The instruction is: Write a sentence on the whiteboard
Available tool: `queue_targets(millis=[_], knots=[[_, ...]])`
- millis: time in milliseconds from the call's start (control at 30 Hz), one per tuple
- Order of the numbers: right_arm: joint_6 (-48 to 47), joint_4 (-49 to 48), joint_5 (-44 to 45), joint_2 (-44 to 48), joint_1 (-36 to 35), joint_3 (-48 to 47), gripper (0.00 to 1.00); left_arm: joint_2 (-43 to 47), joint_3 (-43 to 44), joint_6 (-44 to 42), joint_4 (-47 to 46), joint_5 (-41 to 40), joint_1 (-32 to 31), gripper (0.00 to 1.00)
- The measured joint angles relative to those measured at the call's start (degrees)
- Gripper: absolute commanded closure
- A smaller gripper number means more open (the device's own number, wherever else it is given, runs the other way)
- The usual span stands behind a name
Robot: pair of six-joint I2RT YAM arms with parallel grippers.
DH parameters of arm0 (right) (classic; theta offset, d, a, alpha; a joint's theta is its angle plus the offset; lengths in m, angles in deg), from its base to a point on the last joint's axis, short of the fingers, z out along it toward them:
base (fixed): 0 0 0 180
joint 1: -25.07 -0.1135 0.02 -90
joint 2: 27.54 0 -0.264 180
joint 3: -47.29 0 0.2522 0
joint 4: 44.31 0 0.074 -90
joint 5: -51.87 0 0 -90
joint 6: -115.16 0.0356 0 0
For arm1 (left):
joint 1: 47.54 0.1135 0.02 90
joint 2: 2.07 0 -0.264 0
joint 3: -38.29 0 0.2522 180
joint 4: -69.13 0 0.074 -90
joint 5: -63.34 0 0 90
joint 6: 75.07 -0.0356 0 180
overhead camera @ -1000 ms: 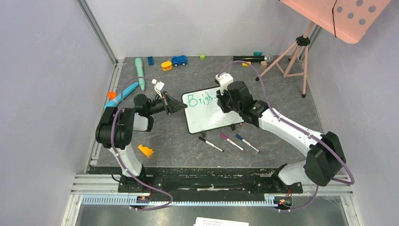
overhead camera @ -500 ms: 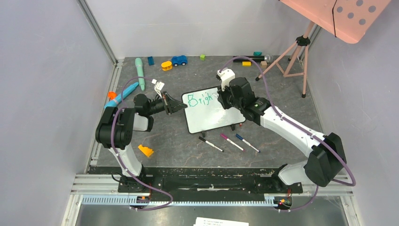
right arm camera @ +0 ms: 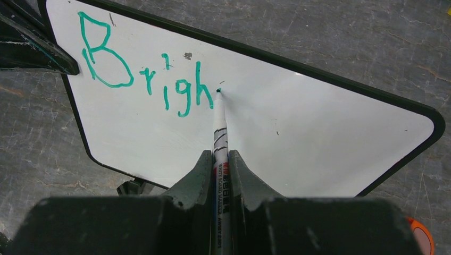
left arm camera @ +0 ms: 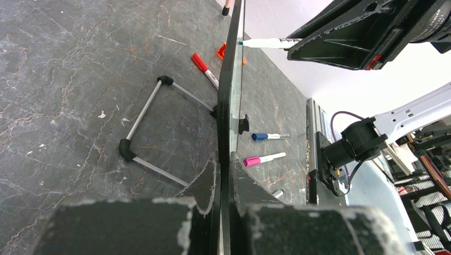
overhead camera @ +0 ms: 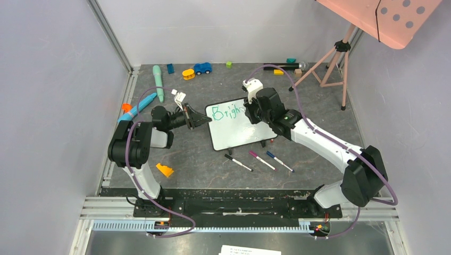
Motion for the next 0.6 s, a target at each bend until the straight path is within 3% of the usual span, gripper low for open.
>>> queue_targets(millis=[600], knots=[[0.0,0.0,2.7,0.4,0.5,0.0,1.00,0.0,0.0,0.0,0.5,-0.4,0.0,0.98]])
